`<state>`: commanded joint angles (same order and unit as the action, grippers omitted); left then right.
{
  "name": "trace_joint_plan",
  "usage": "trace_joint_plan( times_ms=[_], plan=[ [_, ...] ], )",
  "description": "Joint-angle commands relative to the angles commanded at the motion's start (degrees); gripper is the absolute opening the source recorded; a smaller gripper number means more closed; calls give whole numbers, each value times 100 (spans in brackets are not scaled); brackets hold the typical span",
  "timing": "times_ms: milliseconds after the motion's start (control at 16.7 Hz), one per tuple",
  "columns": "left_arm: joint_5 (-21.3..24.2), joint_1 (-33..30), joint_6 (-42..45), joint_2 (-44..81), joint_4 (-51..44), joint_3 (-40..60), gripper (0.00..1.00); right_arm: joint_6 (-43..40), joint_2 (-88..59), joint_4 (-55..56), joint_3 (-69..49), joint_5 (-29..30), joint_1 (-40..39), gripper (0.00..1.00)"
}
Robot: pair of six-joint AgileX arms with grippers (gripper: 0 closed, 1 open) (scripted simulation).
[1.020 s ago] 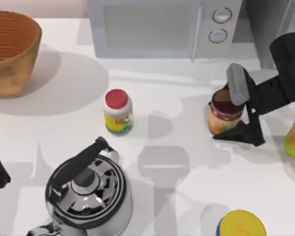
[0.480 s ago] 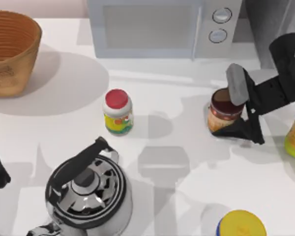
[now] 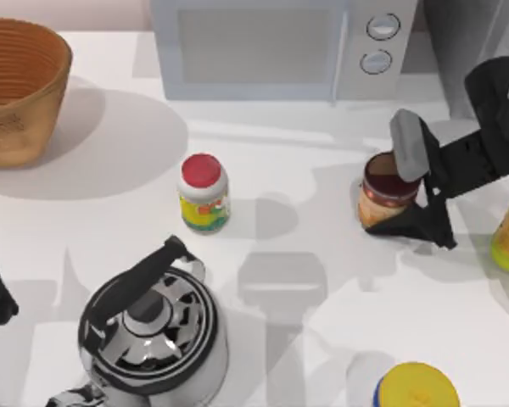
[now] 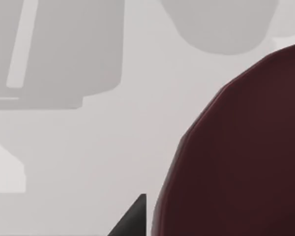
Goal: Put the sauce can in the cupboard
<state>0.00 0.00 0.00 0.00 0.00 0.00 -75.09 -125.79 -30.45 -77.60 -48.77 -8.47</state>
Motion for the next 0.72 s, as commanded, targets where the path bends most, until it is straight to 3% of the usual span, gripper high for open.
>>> trace_joint_plan(
  times_ms=[360, 720],
  plan=[
    [0, 0, 0, 0, 0, 0, 100, -43, 186, -409, -391, -5, 13, 0],
    [0, 0, 0, 0, 0, 0, 100, -53, 694, -2397, -1410, 14, 40, 0]
  ],
)
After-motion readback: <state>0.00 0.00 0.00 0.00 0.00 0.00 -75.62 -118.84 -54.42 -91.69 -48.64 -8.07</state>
